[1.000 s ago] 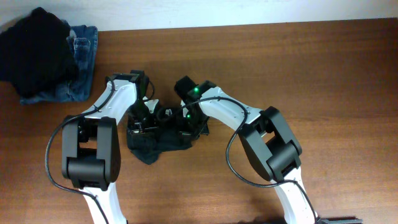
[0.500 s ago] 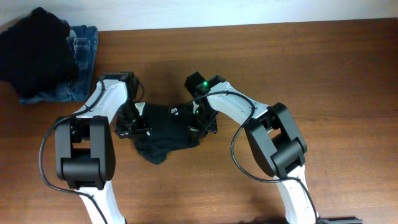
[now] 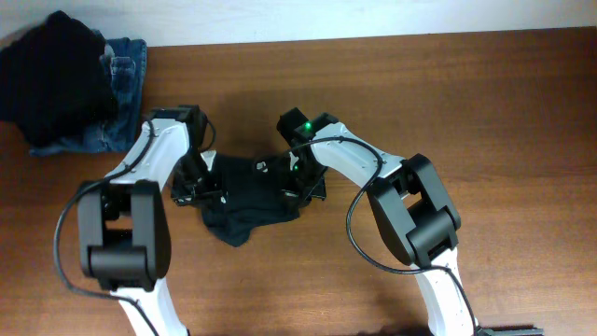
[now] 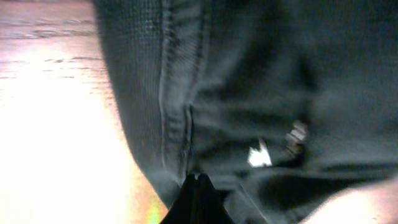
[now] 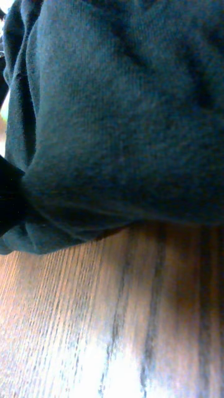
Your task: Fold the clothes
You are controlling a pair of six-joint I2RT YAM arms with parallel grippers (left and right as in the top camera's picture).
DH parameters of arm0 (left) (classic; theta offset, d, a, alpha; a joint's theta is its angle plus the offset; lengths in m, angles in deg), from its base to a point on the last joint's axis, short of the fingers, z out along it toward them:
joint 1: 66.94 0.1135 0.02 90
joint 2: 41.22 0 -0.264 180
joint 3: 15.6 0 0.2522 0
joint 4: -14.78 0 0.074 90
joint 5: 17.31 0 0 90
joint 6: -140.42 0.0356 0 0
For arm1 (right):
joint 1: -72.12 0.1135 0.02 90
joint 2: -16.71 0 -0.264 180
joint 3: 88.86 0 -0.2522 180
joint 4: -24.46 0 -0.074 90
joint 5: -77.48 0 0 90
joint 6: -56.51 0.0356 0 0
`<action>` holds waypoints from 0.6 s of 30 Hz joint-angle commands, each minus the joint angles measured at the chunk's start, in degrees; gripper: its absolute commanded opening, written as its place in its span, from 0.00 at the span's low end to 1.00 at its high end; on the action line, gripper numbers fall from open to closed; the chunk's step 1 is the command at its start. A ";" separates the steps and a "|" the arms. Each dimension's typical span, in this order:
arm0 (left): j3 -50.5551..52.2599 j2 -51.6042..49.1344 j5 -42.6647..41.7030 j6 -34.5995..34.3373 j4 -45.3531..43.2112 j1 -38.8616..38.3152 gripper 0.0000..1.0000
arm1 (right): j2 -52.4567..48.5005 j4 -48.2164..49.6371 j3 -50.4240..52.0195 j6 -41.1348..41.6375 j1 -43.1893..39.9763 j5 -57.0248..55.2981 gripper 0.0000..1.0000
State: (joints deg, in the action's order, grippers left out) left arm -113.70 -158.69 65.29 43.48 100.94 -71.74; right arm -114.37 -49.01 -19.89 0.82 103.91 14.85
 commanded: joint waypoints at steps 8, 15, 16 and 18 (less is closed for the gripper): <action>-0.28 7.19 -14.32 -0.70 -1.55 -2.95 0.01 | -1.51 0.57 2.23 0.52 -1.07 -9.01 0.04; 5.38 7.13 -15.19 -0.74 -7.98 -6.29 0.01 | -1.51 0.57 2.23 0.52 -1.07 -9.01 0.04; 6.16 7.10 -15.43 -0.76 -8.90 -6.36 0.01 | -1.51 0.57 2.23 0.52 -1.07 -9.01 0.04; 7.80 6.99 -15.61 -0.76 -10.69 -6.34 0.01 | -1.51 0.57 2.23 0.52 -1.07 -8.98 0.04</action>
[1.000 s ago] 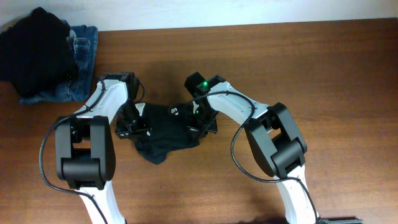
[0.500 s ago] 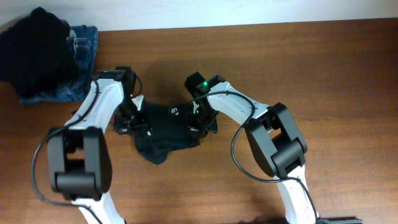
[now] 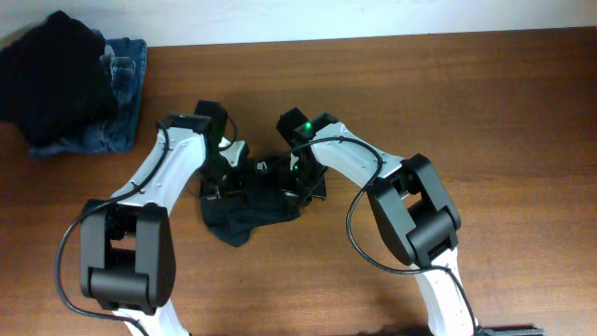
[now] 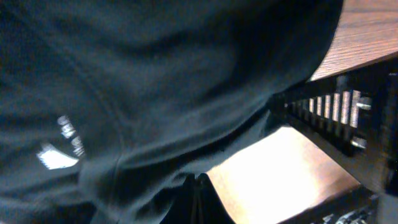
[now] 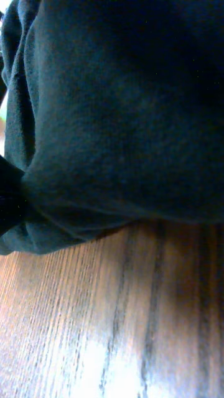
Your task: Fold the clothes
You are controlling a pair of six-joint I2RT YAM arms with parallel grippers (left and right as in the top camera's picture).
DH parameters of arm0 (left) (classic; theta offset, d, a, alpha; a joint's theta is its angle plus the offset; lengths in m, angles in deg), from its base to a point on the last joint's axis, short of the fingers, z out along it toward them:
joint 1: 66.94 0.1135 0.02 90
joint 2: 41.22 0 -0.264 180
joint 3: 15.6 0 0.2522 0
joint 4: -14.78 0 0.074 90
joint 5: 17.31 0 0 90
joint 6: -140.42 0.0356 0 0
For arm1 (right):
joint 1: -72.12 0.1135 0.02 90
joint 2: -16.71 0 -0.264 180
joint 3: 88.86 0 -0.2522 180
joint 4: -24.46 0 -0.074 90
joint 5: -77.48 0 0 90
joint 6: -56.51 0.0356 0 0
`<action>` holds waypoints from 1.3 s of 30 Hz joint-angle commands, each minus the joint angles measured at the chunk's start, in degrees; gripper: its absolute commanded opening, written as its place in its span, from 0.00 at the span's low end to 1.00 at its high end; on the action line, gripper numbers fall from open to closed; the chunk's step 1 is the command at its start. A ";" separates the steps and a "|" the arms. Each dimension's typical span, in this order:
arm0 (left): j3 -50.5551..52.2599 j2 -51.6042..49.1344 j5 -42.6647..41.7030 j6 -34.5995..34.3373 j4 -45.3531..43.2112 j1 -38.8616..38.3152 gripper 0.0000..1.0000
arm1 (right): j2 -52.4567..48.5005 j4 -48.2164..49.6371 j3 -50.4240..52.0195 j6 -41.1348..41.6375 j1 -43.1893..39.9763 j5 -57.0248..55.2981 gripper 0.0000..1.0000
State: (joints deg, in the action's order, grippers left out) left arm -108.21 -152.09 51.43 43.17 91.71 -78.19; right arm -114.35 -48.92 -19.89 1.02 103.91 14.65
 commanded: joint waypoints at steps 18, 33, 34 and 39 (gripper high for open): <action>9.73 0.20 6.10 -3.26 -6.62 0.20 0.01 | -1.53 0.22 2.23 0.33 -1.07 -8.79 0.04; 12.81 0.20 12.04 -4.35 -3.15 2.89 0.01 | -1.53 -0.15 2.23 0.31 -1.07 -8.79 0.04; 12.81 0.20 13.55 -5.35 -2.38 3.54 0.01 | -1.53 -0.13 2.23 0.31 -1.07 -8.79 0.04; 12.81 0.22 17.11 -6.47 0.59 6.12 0.01 | -1.53 -0.13 2.23 0.31 -1.07 -8.79 0.04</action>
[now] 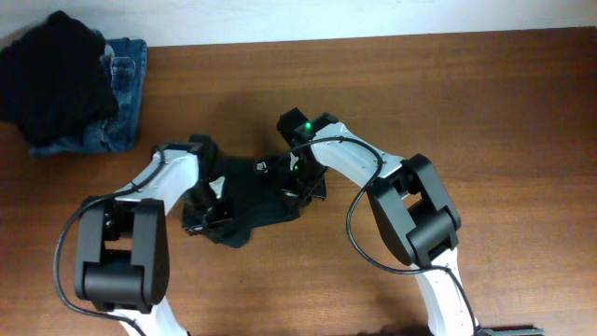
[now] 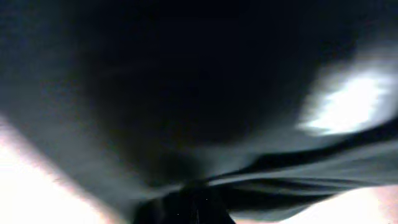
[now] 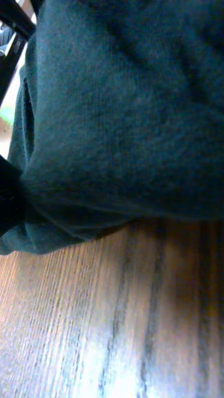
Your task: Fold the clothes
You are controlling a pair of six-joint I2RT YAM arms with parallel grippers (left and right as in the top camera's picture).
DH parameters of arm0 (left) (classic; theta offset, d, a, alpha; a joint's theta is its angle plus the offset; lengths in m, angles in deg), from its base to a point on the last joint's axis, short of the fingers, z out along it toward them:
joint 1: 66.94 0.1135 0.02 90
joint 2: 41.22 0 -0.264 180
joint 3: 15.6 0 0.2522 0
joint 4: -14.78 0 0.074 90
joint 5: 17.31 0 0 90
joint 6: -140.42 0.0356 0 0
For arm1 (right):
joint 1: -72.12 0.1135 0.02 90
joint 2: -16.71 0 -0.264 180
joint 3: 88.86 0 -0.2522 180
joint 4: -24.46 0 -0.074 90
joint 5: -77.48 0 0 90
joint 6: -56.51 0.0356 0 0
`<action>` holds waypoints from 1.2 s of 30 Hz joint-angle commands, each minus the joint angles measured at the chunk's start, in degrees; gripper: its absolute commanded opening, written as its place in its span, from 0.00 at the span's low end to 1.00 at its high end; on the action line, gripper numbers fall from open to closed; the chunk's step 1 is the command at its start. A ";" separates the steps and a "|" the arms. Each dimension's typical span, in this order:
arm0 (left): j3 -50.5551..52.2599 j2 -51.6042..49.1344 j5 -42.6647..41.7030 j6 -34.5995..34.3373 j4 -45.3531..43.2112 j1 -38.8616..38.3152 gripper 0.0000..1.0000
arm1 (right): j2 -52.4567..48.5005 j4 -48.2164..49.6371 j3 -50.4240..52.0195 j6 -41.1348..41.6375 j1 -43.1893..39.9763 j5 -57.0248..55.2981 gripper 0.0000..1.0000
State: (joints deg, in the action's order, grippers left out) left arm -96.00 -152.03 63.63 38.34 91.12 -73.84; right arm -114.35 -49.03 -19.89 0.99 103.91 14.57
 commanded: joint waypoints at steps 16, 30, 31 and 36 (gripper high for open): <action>-3.69 1.95 7.65 -4.09 6.62 4.94 0.01 | -1.53 0.17 2.23 0.35 -1.07 -8.72 0.04; -8.48 8.39 0.96 -5.20 -5.75 4.85 0.01 | -1.53 1.03 2.23 0.33 -1.07 -8.70 0.04; -8.48 8.39 -0.22 -5.20 -7.13 4.79 0.01 | -1.53 1.03 2.23 0.33 -1.07 -8.70 0.04; -8.48 8.11 -3.28 -5.22 -12.48 3.52 0.01 | -1.53 1.03 2.23 0.33 -1.07 -8.61 0.04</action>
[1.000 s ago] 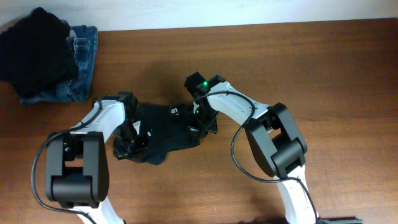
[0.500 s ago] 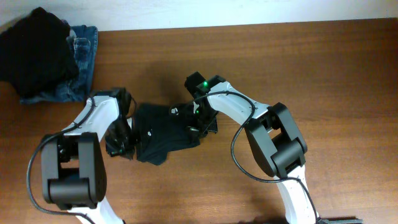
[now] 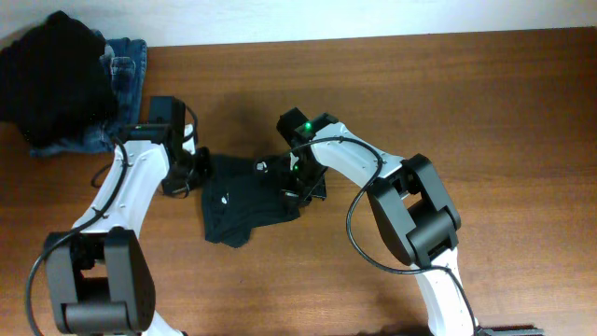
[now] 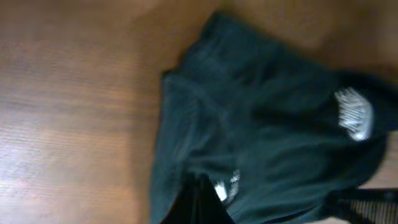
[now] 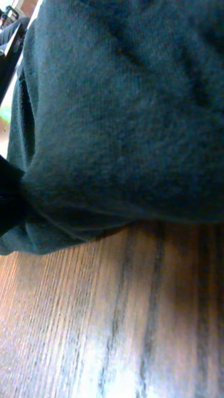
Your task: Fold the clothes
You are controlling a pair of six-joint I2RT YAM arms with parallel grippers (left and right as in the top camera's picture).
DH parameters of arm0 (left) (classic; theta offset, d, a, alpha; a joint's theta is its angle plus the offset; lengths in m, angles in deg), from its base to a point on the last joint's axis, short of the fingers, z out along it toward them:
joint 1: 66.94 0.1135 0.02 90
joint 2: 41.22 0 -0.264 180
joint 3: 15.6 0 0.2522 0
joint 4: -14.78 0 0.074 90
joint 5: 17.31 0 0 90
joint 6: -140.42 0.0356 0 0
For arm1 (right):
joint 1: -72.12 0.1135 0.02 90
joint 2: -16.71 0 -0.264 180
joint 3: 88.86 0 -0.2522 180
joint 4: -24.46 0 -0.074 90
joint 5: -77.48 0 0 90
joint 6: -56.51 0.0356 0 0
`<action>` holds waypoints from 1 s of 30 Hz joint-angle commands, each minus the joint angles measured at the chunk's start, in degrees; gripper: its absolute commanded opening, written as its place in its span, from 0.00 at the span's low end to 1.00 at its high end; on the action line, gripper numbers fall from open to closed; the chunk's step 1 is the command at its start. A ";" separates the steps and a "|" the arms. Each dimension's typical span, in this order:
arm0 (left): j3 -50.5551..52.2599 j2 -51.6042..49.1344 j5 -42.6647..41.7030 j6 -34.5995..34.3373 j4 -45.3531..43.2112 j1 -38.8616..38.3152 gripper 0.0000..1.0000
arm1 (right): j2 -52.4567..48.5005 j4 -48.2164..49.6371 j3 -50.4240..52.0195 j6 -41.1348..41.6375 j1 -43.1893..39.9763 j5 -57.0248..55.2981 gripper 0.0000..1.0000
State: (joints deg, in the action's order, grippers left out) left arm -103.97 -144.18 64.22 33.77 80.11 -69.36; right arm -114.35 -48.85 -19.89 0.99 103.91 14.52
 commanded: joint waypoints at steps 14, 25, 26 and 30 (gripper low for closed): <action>-0.48 -1.95 -3.76 -0.42 -7.30 -7.78 0.01 | 4.04 0.22 1.62 -0.02 -1.07 -13.92 0.04; -0.48 -5.84 -2.51 -0.90 -10.05 -8.96 0.01 | 8.57 3.69 -2.05 0.11 -1.36 -21.53 0.04; -0.48 -6.16 -2.51 -1.42 -10.03 -8.96 0.01 | 8.57 4.98 -2.08 0.11 -1.46 -21.44 0.04; -0.48 -8.28 -2.54 -3.34 -10.56 -8.96 0.01 | 8.57 10.08 -2.08 -0.28 -1.95 -21.31 0.04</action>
State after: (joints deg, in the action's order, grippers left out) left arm -103.97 -150.41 61.36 32.46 70.19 -78.19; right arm -107.71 -41.40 -20.75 0.99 102.79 -5.10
